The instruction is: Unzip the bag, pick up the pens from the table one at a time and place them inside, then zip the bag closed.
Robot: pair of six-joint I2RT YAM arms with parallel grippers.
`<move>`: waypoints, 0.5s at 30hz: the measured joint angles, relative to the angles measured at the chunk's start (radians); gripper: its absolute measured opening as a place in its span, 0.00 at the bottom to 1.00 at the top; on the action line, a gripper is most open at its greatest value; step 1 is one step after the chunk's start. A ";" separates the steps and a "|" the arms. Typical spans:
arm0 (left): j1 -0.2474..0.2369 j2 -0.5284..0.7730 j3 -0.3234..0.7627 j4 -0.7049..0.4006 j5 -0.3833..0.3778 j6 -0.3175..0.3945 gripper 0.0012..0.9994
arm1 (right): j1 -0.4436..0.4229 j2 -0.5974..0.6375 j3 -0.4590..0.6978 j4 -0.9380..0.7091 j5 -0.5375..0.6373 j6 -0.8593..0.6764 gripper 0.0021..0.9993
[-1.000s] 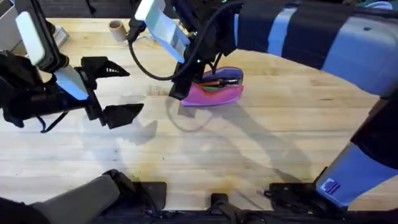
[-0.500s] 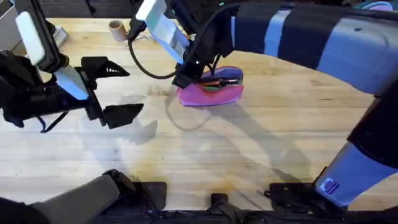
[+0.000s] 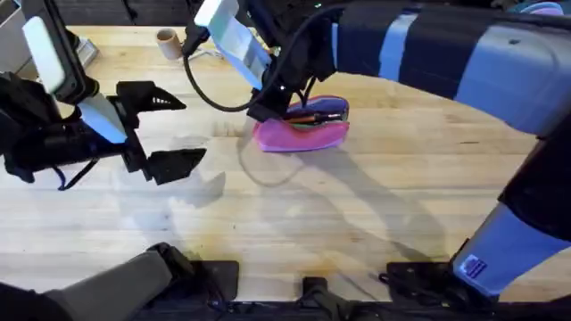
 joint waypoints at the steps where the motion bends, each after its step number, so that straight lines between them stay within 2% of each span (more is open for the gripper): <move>1: 0.000 0.000 0.000 0.000 0.000 0.000 0.99 | 0.000 0.000 0.000 0.000 0.000 0.000 0.03; 15: 0.000 0.000 0.000 0.000 0.000 0.000 0.99 | 0.000 -0.032 0.000 0.000 0.001 0.000 0.03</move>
